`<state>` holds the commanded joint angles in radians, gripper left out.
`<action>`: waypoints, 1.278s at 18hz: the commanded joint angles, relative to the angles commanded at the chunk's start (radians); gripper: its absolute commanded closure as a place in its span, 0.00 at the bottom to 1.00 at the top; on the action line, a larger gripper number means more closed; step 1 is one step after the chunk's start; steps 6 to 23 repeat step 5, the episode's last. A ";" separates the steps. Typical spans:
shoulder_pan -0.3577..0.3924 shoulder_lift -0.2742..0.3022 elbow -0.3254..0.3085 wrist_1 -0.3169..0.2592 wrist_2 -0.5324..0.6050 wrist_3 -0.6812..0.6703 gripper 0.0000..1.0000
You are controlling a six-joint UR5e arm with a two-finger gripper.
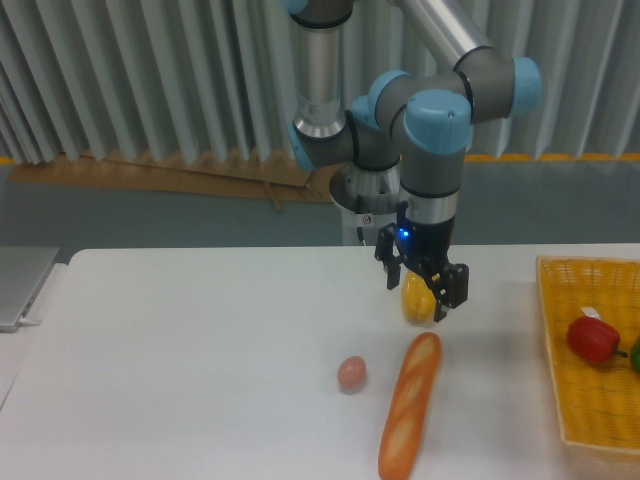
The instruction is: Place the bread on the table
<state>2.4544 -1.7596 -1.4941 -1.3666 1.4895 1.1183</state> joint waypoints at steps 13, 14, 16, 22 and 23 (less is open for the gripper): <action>-0.002 0.014 0.001 -0.035 -0.002 0.000 0.00; -0.002 0.014 0.001 -0.035 -0.002 0.000 0.00; -0.002 0.014 0.001 -0.035 -0.002 0.000 0.00; -0.002 0.014 0.001 -0.035 -0.002 0.000 0.00; -0.002 0.014 0.001 -0.035 -0.002 0.000 0.00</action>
